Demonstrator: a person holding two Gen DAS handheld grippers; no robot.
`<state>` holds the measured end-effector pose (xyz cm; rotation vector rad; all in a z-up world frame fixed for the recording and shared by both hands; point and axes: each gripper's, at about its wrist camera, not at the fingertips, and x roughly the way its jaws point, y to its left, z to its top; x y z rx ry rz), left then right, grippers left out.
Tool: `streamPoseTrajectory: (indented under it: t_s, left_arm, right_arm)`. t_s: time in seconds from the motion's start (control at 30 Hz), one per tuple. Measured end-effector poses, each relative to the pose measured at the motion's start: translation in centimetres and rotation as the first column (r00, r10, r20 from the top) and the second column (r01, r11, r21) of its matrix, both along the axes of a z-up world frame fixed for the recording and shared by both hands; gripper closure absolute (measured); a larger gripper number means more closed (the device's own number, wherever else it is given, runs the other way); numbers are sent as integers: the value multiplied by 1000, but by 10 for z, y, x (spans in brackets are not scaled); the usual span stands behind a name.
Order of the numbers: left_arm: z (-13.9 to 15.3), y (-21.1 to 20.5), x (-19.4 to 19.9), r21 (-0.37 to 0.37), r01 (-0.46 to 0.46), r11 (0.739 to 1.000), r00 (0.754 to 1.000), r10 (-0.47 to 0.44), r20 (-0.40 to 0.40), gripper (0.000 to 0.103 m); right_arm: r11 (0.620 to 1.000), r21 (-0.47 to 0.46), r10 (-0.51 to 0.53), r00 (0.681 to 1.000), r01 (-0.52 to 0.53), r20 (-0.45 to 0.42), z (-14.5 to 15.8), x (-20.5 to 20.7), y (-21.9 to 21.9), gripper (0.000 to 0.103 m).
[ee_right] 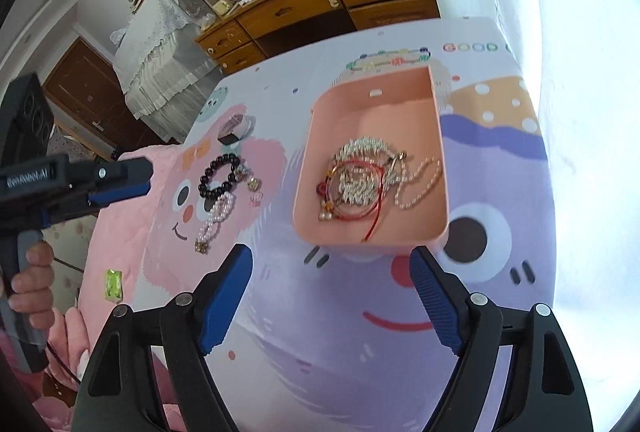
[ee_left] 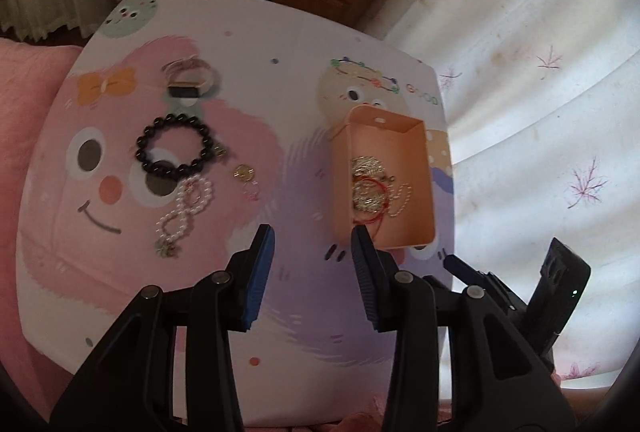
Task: Organize jewelry
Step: 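Carry both held bracelets and necklace over the peach tray and open both grippers, then withdraw both grippers from the tray back over the remaining jewelry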
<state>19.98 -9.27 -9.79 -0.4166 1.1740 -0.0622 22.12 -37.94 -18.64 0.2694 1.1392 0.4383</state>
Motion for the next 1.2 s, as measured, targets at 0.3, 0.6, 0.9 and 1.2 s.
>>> streamPoseTrajectory:
  t_s: [0.3,0.6,0.9,1.2]
  left_arm:
    - [-28,72,-72,74,-95,993,993,100,-65,57]
    - [-29,142,-124,113,-90,990,992,99,-81,47]
    - [-19,183,-145,254,57,965,997,-41,-69,38]
    - [-36,187,-146,348,301,888,953,-274,-126,34]
  right_arm:
    - [992,67,-102,985,112,-138,-23,-31,31,18]
    - [968,72,-220,948,241,-229,-38,-69,83,17]
    - [910,96,-360,883,403,-300,-58,-102,137,16]
    - [899,44,-414,879,436,-237,-59,-129,183,16]
